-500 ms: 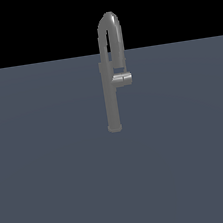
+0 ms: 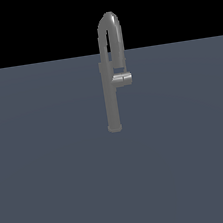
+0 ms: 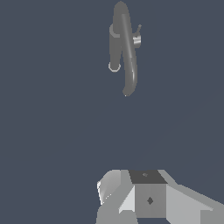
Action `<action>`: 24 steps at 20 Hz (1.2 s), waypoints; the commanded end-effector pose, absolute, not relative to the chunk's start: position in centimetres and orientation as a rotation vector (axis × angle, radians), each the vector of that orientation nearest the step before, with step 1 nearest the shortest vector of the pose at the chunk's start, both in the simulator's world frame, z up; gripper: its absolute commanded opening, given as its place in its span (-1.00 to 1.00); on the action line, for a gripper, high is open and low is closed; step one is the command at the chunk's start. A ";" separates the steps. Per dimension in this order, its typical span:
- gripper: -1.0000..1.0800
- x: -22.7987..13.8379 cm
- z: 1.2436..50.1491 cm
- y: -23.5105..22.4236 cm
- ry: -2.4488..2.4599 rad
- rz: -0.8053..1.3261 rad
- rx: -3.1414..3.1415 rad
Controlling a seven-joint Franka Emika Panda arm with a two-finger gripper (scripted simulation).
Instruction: Turn on the faucet by rotating a designated handle.
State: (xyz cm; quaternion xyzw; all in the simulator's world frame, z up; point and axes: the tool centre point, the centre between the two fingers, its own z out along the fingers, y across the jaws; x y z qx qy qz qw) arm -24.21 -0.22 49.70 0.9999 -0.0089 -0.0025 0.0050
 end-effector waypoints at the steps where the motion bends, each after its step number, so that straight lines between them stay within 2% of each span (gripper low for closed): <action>1: -1.00 -23.7 49.7 -0.1 -0.048 -0.031 3.143; 10: -1.00 -20.3 49.6 0.2 -0.180 -0.184 3.214; 24: -1.00 -12.8 48.2 -0.1 -0.504 -0.558 3.322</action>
